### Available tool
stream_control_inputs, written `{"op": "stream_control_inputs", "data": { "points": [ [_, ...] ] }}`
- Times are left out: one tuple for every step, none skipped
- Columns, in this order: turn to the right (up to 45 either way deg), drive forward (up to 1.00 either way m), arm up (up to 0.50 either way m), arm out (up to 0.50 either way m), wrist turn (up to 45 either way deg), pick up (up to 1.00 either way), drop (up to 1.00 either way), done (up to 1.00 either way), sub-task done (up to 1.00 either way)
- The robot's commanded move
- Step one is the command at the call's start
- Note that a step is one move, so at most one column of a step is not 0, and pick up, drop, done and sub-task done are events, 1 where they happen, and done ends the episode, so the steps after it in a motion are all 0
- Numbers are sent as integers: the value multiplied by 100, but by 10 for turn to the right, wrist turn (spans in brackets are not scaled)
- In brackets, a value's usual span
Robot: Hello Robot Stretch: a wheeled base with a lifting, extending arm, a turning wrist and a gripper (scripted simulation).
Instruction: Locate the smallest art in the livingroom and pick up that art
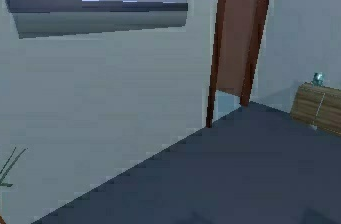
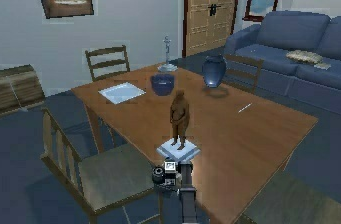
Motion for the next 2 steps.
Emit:
{"op": "stream_control_inputs", "data": {
  "points": [
    [0,0,10,0,0,0,0,0,0],
    [0,0,0,0,0,0,0,100,0]
  ]
}}
